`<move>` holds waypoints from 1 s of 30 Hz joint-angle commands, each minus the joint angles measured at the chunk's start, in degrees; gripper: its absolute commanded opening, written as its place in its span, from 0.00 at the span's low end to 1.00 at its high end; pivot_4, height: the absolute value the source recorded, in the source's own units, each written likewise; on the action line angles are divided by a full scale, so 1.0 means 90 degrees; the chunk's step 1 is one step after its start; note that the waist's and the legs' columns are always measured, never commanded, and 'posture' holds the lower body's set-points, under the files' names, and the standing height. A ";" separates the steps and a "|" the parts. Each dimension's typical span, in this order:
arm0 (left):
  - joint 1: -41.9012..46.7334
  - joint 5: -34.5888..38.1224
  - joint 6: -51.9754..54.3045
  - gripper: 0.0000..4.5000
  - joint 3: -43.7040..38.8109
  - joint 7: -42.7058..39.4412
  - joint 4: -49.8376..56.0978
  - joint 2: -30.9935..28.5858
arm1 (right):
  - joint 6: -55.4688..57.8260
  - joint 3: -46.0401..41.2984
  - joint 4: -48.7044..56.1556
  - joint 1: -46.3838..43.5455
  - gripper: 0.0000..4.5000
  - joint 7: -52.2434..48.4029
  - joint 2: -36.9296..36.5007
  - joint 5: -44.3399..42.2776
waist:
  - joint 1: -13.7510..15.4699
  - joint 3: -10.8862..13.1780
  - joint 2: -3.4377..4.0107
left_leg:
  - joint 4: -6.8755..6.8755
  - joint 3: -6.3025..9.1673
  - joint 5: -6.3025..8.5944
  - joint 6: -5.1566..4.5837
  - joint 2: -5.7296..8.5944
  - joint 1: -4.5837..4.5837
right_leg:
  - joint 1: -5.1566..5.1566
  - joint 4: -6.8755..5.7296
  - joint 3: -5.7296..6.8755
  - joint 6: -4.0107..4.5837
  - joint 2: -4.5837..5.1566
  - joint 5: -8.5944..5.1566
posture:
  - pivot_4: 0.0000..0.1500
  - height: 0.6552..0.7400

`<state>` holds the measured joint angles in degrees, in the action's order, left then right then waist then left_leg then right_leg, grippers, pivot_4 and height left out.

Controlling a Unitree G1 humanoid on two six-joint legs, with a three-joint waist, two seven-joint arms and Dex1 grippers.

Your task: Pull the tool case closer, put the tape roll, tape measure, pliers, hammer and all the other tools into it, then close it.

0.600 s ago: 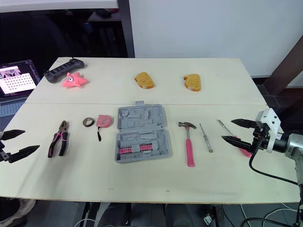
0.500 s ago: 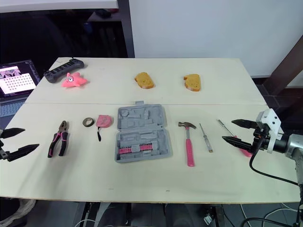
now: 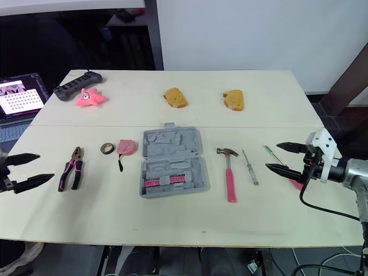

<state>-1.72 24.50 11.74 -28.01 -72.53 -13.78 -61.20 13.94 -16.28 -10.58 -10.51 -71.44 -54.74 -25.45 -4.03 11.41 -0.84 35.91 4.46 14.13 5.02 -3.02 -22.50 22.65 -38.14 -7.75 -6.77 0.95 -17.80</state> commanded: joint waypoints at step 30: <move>0.2288 -0.1832 0.0577 0.00 0.3609 0.1880 0.1054 0.1765 | -0.1056 0.3793 -0.2393 -0.3660 0.01 0.1205 0.2390 0.2885 | -0.0013 0.0004 0.0004 | 0.0013 0.0017 -0.0001 -0.0001 0.0001 -0.0012 | 0.0005 -0.0013 0.0011 -0.0009 -0.0003 0.0014 | 1.00 0.97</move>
<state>18.05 9.14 18.06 3.80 -56.05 -3.46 -45.75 7.42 17.37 -30.15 -41.43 -61.05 -33.97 -1.26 -4.15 11.45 -0.80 36.03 4.61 14.12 5.01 -3.01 -22.61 22.70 -38.28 -7.65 -6.85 0.92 -17.66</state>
